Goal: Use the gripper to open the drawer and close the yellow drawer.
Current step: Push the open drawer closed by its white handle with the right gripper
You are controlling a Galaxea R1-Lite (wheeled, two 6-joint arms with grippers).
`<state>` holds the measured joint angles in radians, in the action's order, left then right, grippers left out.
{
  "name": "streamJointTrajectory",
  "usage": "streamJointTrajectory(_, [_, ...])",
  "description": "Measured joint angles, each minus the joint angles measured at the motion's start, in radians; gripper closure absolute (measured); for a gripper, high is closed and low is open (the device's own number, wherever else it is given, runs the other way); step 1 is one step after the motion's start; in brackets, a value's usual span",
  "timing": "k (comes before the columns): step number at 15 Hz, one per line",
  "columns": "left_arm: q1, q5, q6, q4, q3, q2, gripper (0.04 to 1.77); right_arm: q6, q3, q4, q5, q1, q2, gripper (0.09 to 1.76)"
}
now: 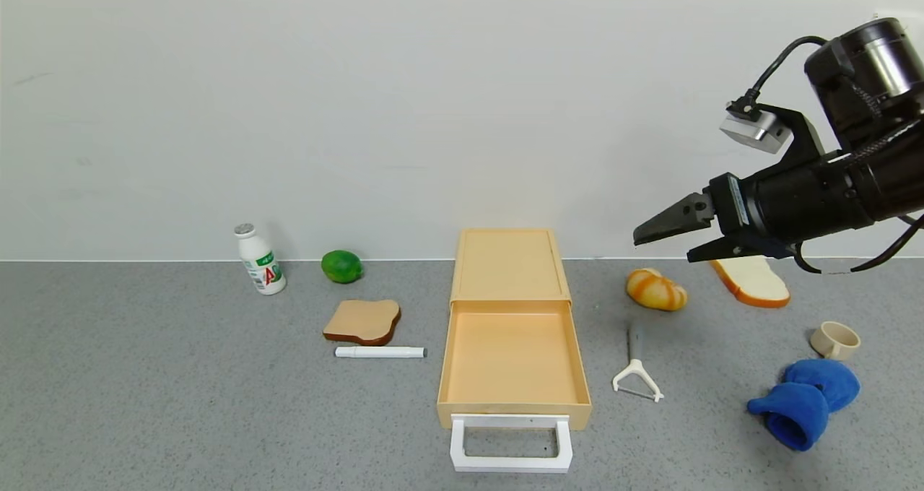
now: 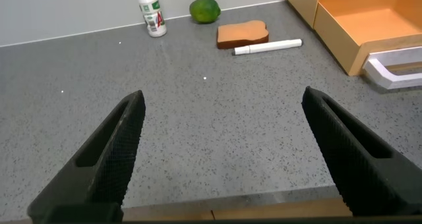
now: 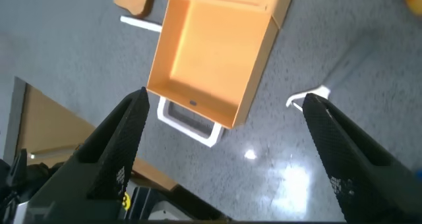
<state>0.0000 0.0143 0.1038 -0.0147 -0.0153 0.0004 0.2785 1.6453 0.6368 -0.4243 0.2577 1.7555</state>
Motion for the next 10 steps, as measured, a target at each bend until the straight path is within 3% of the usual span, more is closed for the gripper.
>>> streamJointTrajectory(3, [0.000, 0.000, 0.000, 0.000, 0.000, 0.000, 0.09, -0.008, -0.086, -0.084, -0.014, -0.013, -0.036, 0.14])
streamJointTrajectory(10, [0.000, 0.000, 0.000, -0.001, 0.000, 0.000, 0.09, -0.010, -0.106, -0.083, -0.014, 0.002, -0.051, 0.14])
